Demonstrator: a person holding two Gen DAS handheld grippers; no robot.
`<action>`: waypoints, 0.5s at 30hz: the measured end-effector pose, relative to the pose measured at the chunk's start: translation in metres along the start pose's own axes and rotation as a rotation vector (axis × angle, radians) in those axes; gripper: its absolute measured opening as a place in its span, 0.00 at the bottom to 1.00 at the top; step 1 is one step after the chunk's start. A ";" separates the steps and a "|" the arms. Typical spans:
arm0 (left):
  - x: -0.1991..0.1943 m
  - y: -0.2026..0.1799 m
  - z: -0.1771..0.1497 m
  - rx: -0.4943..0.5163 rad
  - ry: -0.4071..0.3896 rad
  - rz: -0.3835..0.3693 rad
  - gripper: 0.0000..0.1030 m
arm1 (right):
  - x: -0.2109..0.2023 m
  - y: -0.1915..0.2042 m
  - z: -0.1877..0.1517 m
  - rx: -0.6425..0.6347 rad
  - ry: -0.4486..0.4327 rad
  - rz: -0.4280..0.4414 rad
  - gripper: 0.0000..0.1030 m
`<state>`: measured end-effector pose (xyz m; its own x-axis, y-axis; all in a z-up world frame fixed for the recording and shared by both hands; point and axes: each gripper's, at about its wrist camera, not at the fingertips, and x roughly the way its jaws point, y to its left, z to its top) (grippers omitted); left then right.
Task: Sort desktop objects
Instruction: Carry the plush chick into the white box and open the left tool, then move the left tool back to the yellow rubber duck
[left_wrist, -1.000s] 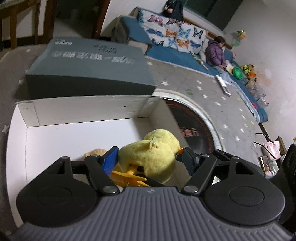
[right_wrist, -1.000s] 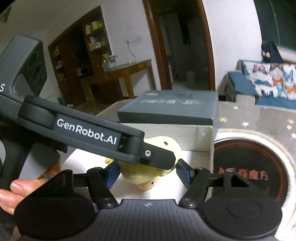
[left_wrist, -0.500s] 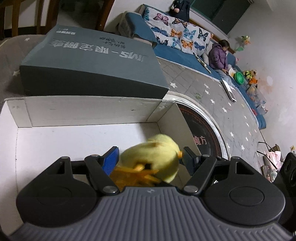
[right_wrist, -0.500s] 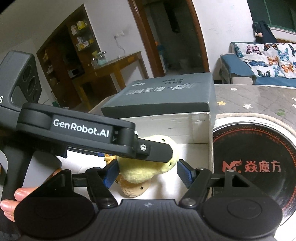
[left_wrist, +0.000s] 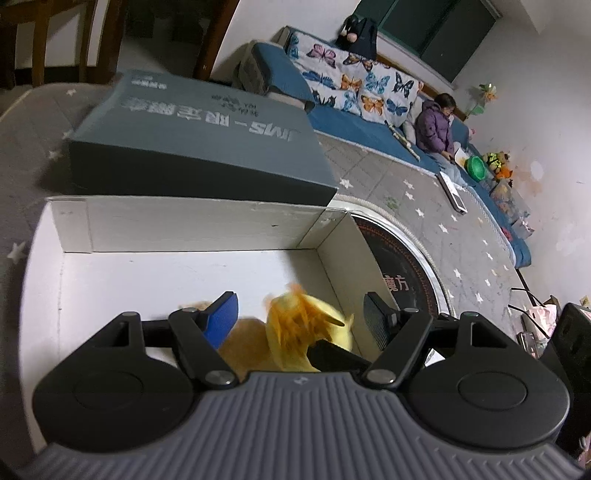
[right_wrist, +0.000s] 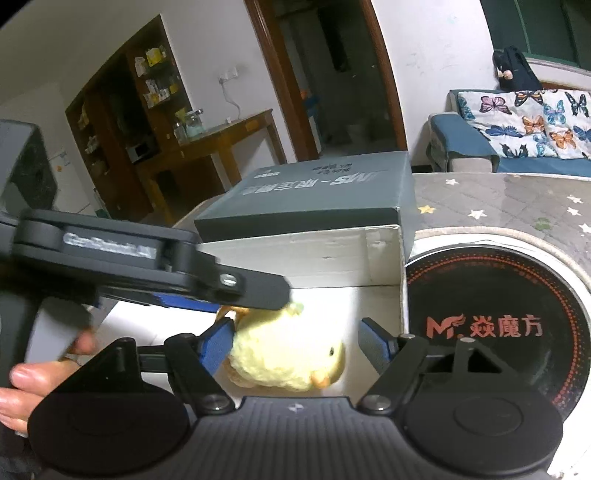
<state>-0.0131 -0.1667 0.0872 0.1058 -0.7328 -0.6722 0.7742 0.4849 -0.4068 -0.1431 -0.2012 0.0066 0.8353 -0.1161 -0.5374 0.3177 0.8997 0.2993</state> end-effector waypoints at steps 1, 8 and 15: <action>-0.005 0.000 -0.001 0.002 -0.008 0.001 0.71 | -0.001 0.001 -0.001 -0.002 0.000 0.001 0.76; -0.041 -0.001 -0.019 0.015 -0.048 0.006 0.71 | -0.016 0.010 -0.007 -0.032 -0.003 0.004 0.79; -0.076 -0.002 -0.053 0.042 -0.049 0.022 0.71 | -0.050 0.021 -0.024 -0.072 -0.017 0.020 0.78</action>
<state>-0.0555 -0.0862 0.1062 0.1527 -0.7450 -0.6493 0.7970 0.4813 -0.3648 -0.1890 -0.1668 0.0210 0.8488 -0.1042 -0.5184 0.2683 0.9296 0.2525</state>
